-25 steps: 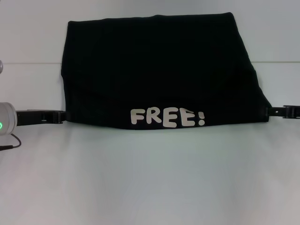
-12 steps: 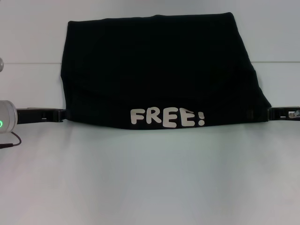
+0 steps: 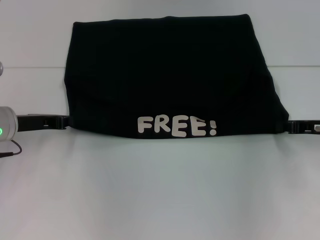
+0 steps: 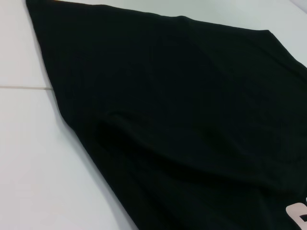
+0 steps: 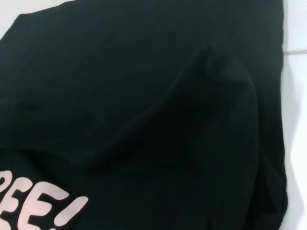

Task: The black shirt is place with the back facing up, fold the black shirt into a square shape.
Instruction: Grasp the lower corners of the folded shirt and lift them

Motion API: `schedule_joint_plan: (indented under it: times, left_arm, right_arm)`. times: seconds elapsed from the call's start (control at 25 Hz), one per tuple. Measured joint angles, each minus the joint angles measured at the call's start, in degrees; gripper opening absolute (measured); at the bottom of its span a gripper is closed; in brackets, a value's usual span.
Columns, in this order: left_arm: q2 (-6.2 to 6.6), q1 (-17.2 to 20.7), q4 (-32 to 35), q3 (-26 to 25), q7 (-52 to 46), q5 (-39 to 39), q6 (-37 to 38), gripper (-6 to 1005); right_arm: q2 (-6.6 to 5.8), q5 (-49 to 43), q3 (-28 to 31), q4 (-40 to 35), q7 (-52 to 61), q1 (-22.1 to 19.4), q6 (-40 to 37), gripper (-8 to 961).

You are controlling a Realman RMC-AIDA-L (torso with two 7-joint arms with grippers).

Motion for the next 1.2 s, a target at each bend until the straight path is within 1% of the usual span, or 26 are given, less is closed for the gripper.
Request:
schedule_joint_plan:
  times: [0.08, 0.16, 0.28, 0.4, 0.48, 0.64, 0.84, 0.92, 0.96, 1.0, 1.2]
  left_arm:
    - [-0.03, 0.1, 0.0, 0.0, 0.0, 0.0, 0.0, 1]
    - [-0.09, 0.2, 0.0, 0.0, 0.0, 0.0, 0.0, 1]
    - [-0.15, 0.5, 0.1, -0.2, 0.1, 0.0, 0.4, 1]
    - [-0.07, 1.2, 0.9, -0.5, 0.1, 0.0, 2.1, 2]
    - [0.00, 2.0, 2.1, -0.6, 0.0, 0.0, 4.6, 2]
    - [-0.03, 3.9, 4.3, -0.7, -0.1, 0.0, 9.3, 2]
    - [-0.26, 4.8, 5.0, -0.8, 0.0, -0.1, 9.9, 1]
    - [-0.31, 4.7, 4.8, -0.6, 0.0, -0.1, 9.8, 1]
    - [-0.33, 4.6, 4.7, -0.4, 0.1, 0.0, 9.7, 1]
    - [-0.36, 4.5, 4.7, -0.3, 0.1, 0.0, 9.5, 1]
    - [-0.29, 4.3, 4.6, -0.1, 0.2, -0.1, 9.3, 1]
  right_arm:
    - [-0.06, 0.6, 0.2, -0.4, -0.3, -0.3, -1.1, 311]
    - [-0.27, 1.2, 0.1, -0.6, -0.4, -0.7, -2.2, 220]
    - [-1.06, 2.4, 0.1, -0.8, -0.5, -1.7, -4.3, 84]
    - [-1.62, 3.5, 0.1, -2.0, -0.5, -3.2, -6.9, 33]
    - [-1.74, 4.0, 0.2, -3.3, -0.5, -4.6, -8.5, -1]
    - [-1.99, 4.1, 1.4, -4.4, -0.9, -6.8, -10.1, 22]
    - [-2.10, 6.2, 3.6, -4.2, -3.5, -8.0, -10.3, 50]
    - [-1.89, 7.1, 3.7, -3.9, -3.7, -7.5, -9.8, 61]
    - [-1.58, 7.1, 3.4, -3.7, -3.7, -6.5, -9.0, 67]
    - [-1.58, 7.1, 3.4, -3.7, -3.7, -6.5, -9.0, 72]
    - [-0.78, 6.5, 1.6, -1.1, -3.3, -2.8, -5.0, 101]
